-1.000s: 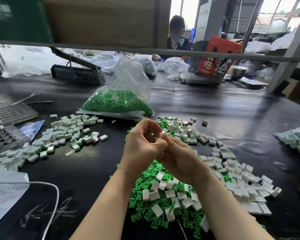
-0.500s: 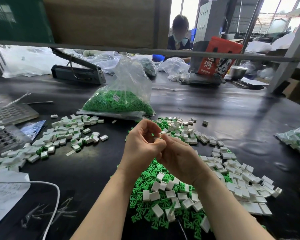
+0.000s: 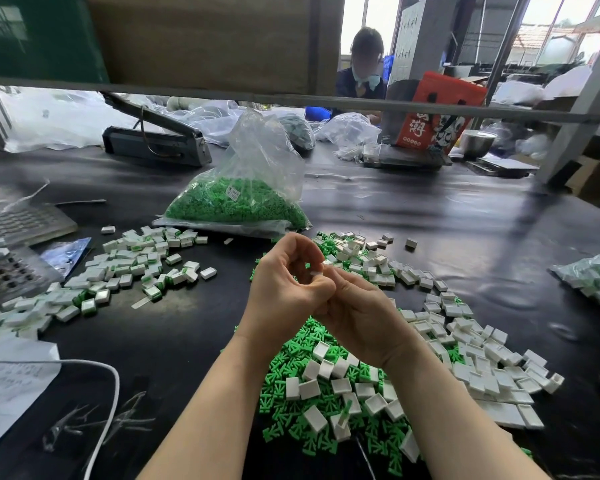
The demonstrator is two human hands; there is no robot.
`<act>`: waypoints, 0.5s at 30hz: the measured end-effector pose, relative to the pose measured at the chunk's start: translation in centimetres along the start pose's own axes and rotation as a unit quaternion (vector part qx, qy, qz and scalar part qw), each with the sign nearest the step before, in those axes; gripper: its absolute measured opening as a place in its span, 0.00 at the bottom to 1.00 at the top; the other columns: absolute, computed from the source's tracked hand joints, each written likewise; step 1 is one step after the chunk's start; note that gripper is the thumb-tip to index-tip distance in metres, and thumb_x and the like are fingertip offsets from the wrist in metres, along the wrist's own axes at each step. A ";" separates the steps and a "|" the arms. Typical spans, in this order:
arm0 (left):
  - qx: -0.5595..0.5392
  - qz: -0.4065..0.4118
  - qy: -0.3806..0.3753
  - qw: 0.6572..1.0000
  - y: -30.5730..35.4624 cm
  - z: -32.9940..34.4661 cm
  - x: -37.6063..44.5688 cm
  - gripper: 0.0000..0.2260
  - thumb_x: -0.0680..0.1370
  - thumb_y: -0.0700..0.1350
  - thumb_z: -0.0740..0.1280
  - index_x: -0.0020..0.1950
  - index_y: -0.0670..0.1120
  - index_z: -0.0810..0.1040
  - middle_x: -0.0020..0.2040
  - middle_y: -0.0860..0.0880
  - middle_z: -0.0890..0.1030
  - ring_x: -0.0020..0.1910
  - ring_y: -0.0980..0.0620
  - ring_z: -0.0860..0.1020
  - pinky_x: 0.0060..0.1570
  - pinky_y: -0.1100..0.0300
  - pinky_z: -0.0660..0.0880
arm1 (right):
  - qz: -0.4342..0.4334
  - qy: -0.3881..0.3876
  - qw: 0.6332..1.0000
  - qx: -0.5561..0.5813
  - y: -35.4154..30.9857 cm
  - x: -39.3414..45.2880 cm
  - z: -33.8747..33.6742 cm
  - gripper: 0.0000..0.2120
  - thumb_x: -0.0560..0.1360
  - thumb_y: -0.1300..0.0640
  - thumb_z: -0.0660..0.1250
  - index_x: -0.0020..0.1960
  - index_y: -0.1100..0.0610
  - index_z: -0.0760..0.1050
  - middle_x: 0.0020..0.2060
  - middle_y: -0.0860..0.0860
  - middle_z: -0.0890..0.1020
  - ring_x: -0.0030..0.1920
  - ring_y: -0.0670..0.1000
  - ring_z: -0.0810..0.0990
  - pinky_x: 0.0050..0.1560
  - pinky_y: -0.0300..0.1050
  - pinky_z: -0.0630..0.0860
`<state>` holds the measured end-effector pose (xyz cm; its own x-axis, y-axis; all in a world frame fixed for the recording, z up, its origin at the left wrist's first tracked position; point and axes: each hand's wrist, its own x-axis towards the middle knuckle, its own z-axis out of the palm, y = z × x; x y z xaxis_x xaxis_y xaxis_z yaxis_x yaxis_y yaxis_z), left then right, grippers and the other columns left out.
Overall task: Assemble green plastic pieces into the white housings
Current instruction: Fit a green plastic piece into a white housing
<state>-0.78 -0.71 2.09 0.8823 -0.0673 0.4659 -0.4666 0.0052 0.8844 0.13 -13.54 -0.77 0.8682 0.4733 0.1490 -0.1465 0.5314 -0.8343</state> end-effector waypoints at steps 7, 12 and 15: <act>-0.053 -0.035 0.010 0.998 -0.4 -0.4 0.4 0.07 0.66 0.35 0.67 0.42 0.42 0.75 0.34 0.50 0.75 0.24 0.52 0.73 0.24 0.59 0.75 | 0.003 -0.007 1.000 -0.002 -0.2 0.4 0.8 0.16 0.76 0.46 0.62 0.45 0.57 0.80 0.35 0.52 0.75 0.36 0.46 0.74 0.42 0.36 0.74; -0.102 -0.038 0.008 0.994 -1.0 -0.8 0.6 0.07 0.69 0.35 0.68 0.43 0.44 0.76 0.38 0.51 0.79 0.29 0.54 0.77 0.28 0.62 0.76 | 0.022 -0.008 1.000 0.006 -0.6 0.1 0.6 0.16 0.79 0.47 0.57 0.49 0.59 0.76 0.37 0.53 0.74 0.38 0.48 0.73 0.44 0.39 0.70; -0.120 -0.049 0.010 0.992 -1.2 -0.9 0.6 0.08 0.70 0.36 0.69 0.45 0.46 0.78 0.39 0.51 0.80 0.37 0.56 0.79 0.37 0.65 0.77 | 0.028 -0.016 0.999 0.006 -0.7 0.0 0.7 0.16 0.80 0.50 0.54 0.54 0.62 0.72 0.35 0.53 0.74 0.36 0.47 0.73 0.42 0.38 0.71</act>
<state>0.40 0.14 1.31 0.9247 -0.0593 0.3761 -0.3531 0.2364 0.9052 -0.14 -13.42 0.19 0.8426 0.5251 0.1194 -0.2005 0.5117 -0.8355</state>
